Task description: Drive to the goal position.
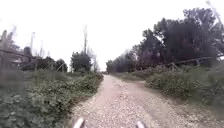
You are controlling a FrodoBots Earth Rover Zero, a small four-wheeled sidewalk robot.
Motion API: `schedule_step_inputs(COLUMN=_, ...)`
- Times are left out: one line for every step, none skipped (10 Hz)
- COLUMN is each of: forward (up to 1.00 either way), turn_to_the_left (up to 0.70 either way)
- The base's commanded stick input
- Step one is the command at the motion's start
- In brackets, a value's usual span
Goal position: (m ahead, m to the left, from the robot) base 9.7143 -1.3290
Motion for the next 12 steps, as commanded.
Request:
schedule_step_inputs(forward=0.5, turn_to_the_left=0.0)
schedule_step_inputs(forward=0.5, turn_to_the_left=0.0)
schedule_step_inputs(forward=0.5, turn_to_the_left=0.0)
schedule_step_inputs(forward=0.5, turn_to_the_left=0.0)
schedule_step_inputs(forward=0.5, turn_to_the_left=0.0)
schedule_step_inputs(forward=0.5, turn_to_the_left=-0.42)
schedule_step_inputs(forward=0.5, turn_to_the_left=-0.49)
schedule_step_inputs(forward=0.5, turn_to_the_left=-0.06)
schedule_step_inputs(forward=0.5, turn_to_the_left=0.0)
schedule_step_inputs(forward=0.5, turn_to_the_left=0.0)
schedule_step_inputs(forward=0.5, turn_to_the_left=0.0)
schedule_step_inputs(forward=0.5, turn_to_the_left=0.0)
